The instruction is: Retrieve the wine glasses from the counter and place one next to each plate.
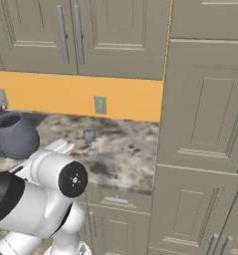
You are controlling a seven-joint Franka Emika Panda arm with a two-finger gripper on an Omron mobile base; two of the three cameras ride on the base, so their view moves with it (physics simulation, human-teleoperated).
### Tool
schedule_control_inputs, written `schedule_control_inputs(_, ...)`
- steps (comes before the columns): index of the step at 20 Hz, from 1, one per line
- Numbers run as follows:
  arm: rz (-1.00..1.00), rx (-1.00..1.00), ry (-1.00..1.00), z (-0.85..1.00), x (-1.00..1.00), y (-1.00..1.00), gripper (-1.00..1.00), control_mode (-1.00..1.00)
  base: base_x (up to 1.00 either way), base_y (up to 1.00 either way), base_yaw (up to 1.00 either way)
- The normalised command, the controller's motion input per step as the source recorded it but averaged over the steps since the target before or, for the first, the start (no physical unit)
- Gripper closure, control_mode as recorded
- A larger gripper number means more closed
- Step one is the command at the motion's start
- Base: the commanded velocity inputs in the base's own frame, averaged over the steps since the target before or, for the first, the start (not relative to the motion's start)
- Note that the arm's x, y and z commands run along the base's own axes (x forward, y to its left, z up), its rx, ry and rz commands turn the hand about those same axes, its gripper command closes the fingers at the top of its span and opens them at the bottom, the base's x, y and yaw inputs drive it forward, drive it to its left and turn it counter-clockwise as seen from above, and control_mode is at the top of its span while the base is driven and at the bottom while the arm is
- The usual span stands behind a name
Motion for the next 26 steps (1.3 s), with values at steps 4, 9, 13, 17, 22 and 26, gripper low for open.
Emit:
schedule_control_inputs(4,0.00,0.00,0.00,0.00,0.00,0.00,1.00,1.00,-0.53,0.84,0.19)
schedule_control_inputs(9,0.00,0.00,0.00,0.00,0.00,0.00,1.00,1.00,-0.01,0.53,0.89)
schedule_control_inputs(13,0.00,0.00,0.00,0.00,0.00,0.00,1.00,1.00,0.00,0.01,1.00)
schedule_control_inputs(17,0.00,0.00,0.00,0.00,0.00,0.00,1.00,1.00,0.00,0.02,1.00)
schedule_control_inputs(22,0.00,0.00,0.00,0.00,0.00,0.00,1.00,1.00,-0.01,0.23,0.96)
schedule_control_inputs(26,0.00,0.00,0.00,0.00,0.00,0.00,1.00,1.00,0.00,0.28,0.93)
